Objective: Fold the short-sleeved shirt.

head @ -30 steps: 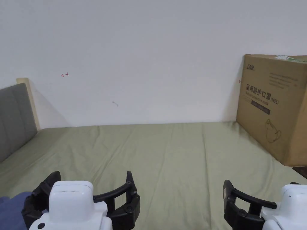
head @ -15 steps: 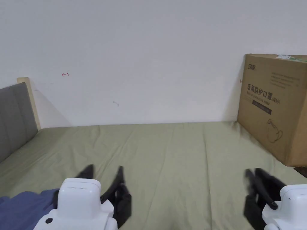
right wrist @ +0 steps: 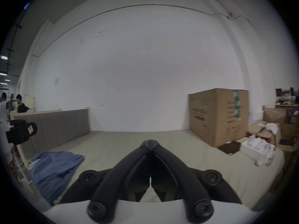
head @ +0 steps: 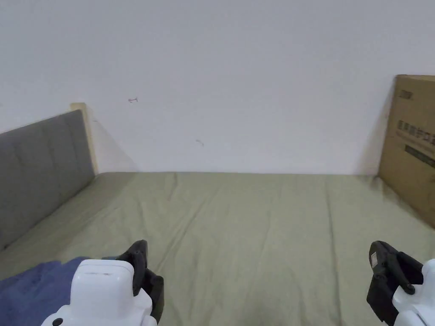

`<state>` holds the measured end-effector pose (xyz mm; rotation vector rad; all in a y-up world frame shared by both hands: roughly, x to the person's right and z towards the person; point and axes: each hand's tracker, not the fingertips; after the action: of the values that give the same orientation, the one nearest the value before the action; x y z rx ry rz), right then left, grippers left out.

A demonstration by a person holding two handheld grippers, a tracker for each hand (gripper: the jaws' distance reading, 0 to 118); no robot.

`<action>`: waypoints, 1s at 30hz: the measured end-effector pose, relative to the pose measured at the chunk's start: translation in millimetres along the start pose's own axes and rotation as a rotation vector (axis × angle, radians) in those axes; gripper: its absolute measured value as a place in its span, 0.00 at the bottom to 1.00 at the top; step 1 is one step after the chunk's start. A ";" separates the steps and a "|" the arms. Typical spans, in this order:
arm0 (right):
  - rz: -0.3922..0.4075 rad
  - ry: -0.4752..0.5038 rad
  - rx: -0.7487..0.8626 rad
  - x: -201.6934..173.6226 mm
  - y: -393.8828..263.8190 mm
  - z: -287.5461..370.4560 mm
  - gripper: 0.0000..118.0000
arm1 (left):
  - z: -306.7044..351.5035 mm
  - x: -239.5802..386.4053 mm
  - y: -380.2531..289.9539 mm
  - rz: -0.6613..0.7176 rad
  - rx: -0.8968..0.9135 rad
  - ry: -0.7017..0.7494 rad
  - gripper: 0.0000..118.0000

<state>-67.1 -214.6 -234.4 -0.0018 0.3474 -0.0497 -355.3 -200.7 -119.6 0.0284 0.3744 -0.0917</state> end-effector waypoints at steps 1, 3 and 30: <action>0.003 0.054 -0.009 -17.1 -0.4 -6.6 0.00 | 5.3 -16.5 0.1 -0.005 -0.002 0.064 0.00; 0.009 0.169 -0.015 -53.2 -0.5 -15.8 0.00 | 17.1 -47.9 -0.2 0.026 -0.010 0.184 0.00; 0.136 0.244 -0.362 -38.0 -48.9 -54.2 0.00 | -277.4 -208.2 -220.6 0.103 -1.052 0.035 0.95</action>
<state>-123.6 -261.2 -271.9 -0.3324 0.5962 0.1493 -670.0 -390.4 -303.7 -0.9891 0.4191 0.2158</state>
